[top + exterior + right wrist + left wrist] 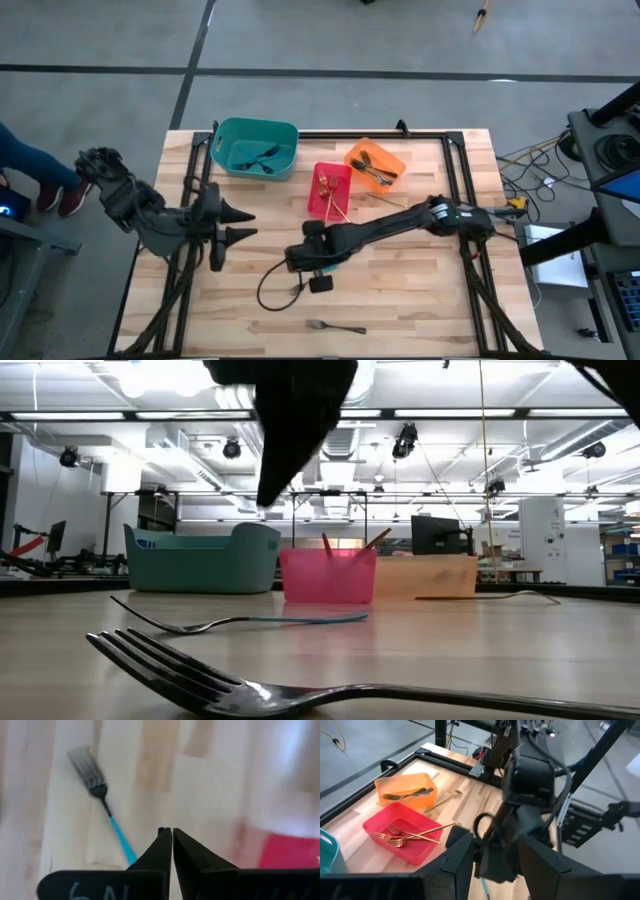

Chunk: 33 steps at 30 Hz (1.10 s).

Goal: Sort silverware by color (type)
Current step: Put the blue fork into the green bin

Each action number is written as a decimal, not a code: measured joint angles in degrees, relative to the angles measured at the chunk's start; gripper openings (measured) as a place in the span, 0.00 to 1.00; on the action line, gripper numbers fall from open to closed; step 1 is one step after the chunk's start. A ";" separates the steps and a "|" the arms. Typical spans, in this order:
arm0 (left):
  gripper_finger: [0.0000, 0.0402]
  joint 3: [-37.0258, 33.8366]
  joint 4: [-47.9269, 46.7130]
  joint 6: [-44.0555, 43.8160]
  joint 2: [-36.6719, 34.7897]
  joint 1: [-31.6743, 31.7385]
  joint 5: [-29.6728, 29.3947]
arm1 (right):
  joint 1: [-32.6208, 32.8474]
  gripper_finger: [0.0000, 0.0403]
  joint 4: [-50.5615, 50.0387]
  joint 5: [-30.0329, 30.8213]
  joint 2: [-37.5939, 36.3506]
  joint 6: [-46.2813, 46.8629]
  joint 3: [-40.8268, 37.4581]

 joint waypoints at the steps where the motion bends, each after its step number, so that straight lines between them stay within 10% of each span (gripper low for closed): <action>1: 0.33 0.00 0.12 -0.34 -0.59 0.00 0.00 | 0.42 0.02 0.21 1.86 -1.10 1.55 -0.37; 14: 0.33 8.85 2.12 3.84 -3.64 0.02 -7.59 | 3.97 0.02 7.78 18.16 -18.58 10.55 -15.56; 24: 0.33 22.54 3.39 15.56 1.01 2.14 -20.46 | 0.08 0.02 36.14 19.22 -40.44 4.82 -44.46; 33: 0.27 28.44 4.48 16.65 8.69 19.20 -19.63 | -8.73 0.02 43.46 13.07 -51.90 -0.02 -53.07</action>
